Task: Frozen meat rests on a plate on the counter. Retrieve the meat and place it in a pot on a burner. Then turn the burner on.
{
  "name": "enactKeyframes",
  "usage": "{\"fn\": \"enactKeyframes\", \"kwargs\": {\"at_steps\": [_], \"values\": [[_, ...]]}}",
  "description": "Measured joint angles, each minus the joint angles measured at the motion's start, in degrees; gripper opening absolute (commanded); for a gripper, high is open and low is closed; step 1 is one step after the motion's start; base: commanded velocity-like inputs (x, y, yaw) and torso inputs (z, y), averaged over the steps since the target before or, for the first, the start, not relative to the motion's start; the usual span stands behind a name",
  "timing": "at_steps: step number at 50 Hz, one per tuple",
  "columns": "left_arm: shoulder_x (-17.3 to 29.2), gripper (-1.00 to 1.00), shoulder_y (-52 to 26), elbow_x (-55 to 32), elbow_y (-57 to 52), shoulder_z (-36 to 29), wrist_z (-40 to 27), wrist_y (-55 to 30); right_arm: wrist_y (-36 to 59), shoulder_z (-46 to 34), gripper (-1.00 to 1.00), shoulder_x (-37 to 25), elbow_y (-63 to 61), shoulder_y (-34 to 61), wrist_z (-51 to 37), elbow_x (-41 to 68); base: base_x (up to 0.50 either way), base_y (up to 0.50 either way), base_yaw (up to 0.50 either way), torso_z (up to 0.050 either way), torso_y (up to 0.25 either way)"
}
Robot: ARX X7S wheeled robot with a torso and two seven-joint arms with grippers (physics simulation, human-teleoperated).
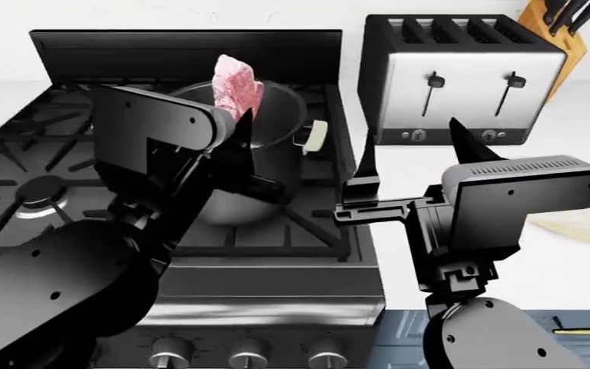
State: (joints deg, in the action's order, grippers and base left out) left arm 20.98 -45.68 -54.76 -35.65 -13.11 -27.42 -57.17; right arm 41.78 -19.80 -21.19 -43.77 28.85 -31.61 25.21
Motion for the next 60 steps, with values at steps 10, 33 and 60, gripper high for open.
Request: {"fn": "enactKeyframes", "kwargs": {"at_steps": [10,33,60], "values": [[0.06,-1.00,-0.20,0.45,0.73,-0.57,0.06,0.18,-0.42,0.21,1.00,0.01,0.21,-0.10,0.08,0.56,0.00,0.21,0.00,0.000,0.000],[0.16,-1.00,0.24,0.72,1.35,-2.04,0.39,1.07,-0.41,0.23,1.00,-0.27,0.40,-0.03,-0.12,1.20,0.04,0.03,0.00,0.000,0.000],[0.26,-1.00,-0.34,0.44,2.00,-2.98,0.06,1.04,-1.17,0.15,1.00,-0.46,0.71,-0.11,-0.35,1.64,0.17,0.08,0.00,0.000,0.001]]}}
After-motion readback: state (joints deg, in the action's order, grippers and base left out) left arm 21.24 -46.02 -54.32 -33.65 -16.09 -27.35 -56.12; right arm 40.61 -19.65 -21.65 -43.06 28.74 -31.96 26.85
